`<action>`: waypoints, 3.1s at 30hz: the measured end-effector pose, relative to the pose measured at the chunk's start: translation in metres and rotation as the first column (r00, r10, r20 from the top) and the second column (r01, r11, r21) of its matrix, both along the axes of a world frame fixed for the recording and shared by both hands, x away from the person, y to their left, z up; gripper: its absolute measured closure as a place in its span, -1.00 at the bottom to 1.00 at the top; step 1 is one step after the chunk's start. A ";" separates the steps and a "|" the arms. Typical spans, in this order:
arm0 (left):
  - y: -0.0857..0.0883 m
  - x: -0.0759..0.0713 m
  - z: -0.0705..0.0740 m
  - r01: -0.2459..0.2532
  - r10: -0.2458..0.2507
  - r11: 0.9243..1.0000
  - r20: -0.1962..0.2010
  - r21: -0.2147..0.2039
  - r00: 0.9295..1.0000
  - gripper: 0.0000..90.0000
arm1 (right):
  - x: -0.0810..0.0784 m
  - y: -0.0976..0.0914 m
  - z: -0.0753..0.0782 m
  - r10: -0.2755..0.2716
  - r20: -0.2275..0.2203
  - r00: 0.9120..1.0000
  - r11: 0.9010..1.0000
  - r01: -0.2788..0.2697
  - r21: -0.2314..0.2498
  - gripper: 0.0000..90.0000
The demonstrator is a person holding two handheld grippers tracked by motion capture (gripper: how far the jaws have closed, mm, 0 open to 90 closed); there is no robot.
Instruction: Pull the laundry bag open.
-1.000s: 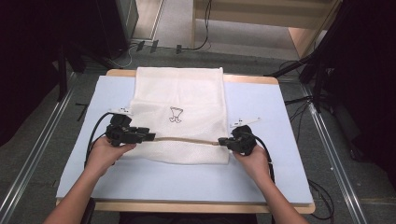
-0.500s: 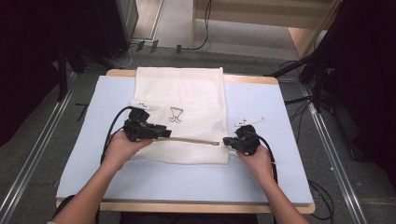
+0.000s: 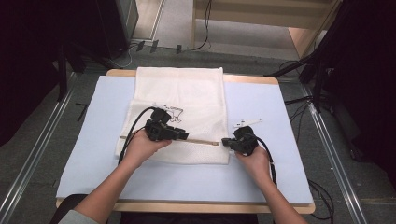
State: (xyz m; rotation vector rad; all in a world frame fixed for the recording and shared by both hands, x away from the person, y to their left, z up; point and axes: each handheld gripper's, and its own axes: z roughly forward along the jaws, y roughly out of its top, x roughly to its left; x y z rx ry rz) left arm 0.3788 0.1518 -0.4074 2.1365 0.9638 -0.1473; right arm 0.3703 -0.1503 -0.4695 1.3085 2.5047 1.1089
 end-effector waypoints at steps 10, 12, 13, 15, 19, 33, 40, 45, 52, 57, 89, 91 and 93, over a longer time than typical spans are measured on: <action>-0.034 0.003 -0.014 0.042 -0.043 0.998 0.023 0.039 0.999 0.66 | -0.001 -0.001 -0.002 0.002 0.016 1.000 1.000 -0.003 0.007 1.00; -0.040 0.004 -0.016 0.047 -0.048 0.998 0.016 0.044 0.999 0.72 | -0.001 -0.001 -0.002 0.005 0.020 1.000 1.000 -0.005 0.003 1.00; -0.043 0.004 -0.018 0.045 -0.046 0.998 0.018 0.048 0.999 0.72 | -0.001 -0.001 -0.002 0.005 0.021 1.000 1.000 -0.005 0.002 1.00; -0.047 0.005 -0.020 0.050 -0.051 0.997 0.014 0.050 0.999 0.75 | -0.002 0.000 -0.001 0.006 0.024 1.000 1.000 -0.006 -0.004 1.00; -0.055 0.006 -0.022 0.055 -0.056 0.997 0.011 0.053 0.998 0.78 | -0.002 0.000 -0.001 0.006 0.025 1.000 1.000 -0.006 -0.004 1.00; -0.084 0.011 -0.046 0.054 -0.053 0.994 -0.006 0.092 0.999 0.80 | -0.004 0.001 -0.002 0.022 0.057 0.998 1.000 -0.021 -0.020 1.00; -0.093 0.014 -0.054 0.055 -0.053 0.995 -0.022 0.083 0.998 0.80 | -0.004 0.001 -0.002 0.020 0.056 0.998 1.000 -0.019 -0.021 1.00; -0.101 0.016 -0.057 0.047 -0.046 0.997 -0.027 0.060 0.999 0.80 | -0.005 0.001 -0.002 0.016 0.059 0.998 1.000 -0.015 -0.023 1.00; -0.107 0.017 -0.060 0.052 -0.050 0.997 -0.031 0.053 0.998 0.93 | -0.005 0.001 -0.002 0.016 0.056 0.998 1.000 -0.015 -0.015 1.00; -0.107 0.019 -0.059 0.047 -0.044 0.998 -0.058 0.046 0.997 0.97 | -0.006 0.001 -0.003 0.022 0.065 0.998 1.000 -0.021 -0.011 1.00; -0.041 0.020 -0.047 0.072 -0.070 0.997 -0.121 0.014 0.990 0.98 | -0.009 0.000 -0.006 0.056 0.113 0.992 0.998 -0.054 -0.016 1.00; -0.039 0.021 -0.047 0.066 -0.063 0.998 -0.135 0.017 0.989 0.98 | -0.009 0.000 -0.006 0.052 0.111 0.992 0.999 -0.050 -0.015 1.00; -0.036 0.022 -0.046 0.055 -0.054 0.998 -0.137 0.007 0.989 0.98 | -0.009 0.000 -0.006 0.054 0.113 0.992 0.998 -0.052 -0.019 1.00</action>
